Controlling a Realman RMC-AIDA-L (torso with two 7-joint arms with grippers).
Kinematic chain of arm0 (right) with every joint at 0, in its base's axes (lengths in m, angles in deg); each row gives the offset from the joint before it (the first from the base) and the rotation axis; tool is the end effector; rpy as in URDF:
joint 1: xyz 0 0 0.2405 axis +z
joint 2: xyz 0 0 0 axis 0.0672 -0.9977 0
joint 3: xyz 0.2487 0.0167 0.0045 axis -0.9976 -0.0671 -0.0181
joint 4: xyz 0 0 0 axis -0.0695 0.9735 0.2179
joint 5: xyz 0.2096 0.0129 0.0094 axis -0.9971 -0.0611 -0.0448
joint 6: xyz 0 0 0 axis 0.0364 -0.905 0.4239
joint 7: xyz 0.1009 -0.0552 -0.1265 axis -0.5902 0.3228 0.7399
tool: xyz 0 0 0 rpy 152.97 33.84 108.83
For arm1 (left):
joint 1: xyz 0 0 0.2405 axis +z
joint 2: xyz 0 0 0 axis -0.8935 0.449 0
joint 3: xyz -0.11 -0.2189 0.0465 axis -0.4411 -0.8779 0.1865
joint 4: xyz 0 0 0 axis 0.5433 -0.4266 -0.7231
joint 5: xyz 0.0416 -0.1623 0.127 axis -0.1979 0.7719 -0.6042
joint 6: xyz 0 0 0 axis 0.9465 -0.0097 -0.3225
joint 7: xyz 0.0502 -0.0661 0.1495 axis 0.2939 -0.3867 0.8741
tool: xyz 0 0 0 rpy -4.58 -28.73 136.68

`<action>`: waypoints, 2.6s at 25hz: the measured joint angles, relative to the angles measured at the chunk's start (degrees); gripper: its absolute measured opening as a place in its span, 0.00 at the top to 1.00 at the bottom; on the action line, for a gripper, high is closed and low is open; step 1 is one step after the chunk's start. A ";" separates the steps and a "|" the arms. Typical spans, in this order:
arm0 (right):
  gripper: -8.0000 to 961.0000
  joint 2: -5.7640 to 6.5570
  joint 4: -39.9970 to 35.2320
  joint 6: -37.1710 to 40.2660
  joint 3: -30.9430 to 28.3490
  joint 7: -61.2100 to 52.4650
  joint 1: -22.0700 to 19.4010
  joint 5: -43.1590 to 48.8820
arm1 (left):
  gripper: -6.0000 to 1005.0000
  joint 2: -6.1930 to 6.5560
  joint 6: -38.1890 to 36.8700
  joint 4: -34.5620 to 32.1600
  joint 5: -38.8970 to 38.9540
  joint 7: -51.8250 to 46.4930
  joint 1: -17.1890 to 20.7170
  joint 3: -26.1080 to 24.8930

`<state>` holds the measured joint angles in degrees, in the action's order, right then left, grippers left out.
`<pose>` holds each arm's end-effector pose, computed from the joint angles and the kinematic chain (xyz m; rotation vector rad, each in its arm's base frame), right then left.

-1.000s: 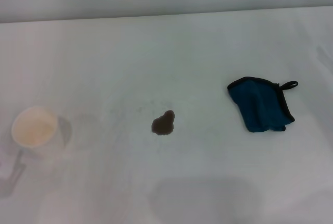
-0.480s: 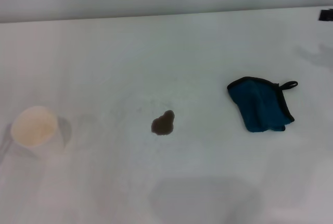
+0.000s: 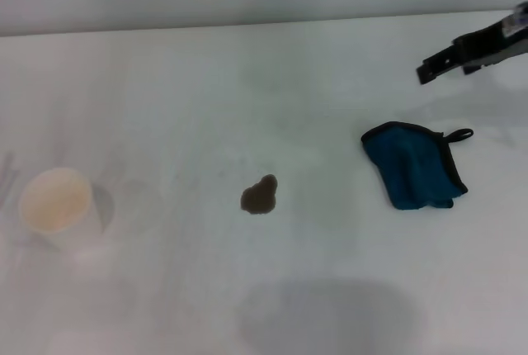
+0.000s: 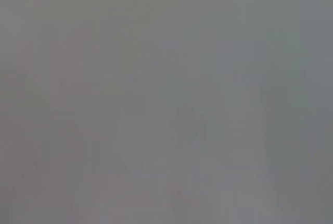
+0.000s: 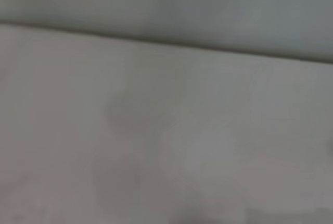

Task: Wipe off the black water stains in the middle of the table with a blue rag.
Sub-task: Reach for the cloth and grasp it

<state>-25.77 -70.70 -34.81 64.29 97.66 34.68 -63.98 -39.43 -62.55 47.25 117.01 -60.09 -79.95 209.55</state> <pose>0.2342 0.3935 0.0779 -2.1440 1.4451 -0.1883 -0.3464 0.2793 0.0350 -1.5319 -0.3020 -0.7202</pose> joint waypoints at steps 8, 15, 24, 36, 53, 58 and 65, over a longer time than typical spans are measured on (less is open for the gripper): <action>0.13 -0.48 0.30 2.62 14.89 -15.58 2.27 4.93 | 0.12 0.11 0.88 2.98 1.78 0.04 -4.39 0.00; 0.13 -0.58 4.98 3.59 20.16 -23.16 3.13 5.86 | 0.12 0.21 4.53 4.68 3.75 -0.01 -7.34 0.00; 0.18 -1.14 9.10 4.92 27.83 -30.61 3.52 5.39 | 0.12 0.20 8.54 5.77 4.10 0.36 -9.42 0.00; 0.28 -1.25 15.04 8.50 30.81 -32.79 5.48 4.26 | 0.12 0.20 9.63 6.72 4.92 0.46 -10.16 0.00; 0.44 -0.96 24.18 11.89 31.70 -32.73 8.58 4.53 | 0.12 0.92 9.67 6.83 4.90 0.16 -8.94 0.02; 0.44 -0.96 25.91 12.78 31.75 -32.67 8.68 4.54 | 0.12 1.06 9.71 6.80 4.80 0.08 -8.85 0.18; 0.57 -1.14 25.93 13.21 33.77 -32.61 8.91 4.22 | 0.12 1.08 9.73 6.77 4.64 0.05 -8.64 0.36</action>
<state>-26.91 -44.77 -21.60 98.07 65.05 43.59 -59.76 -38.34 -52.82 54.03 121.65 -60.05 -88.59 209.90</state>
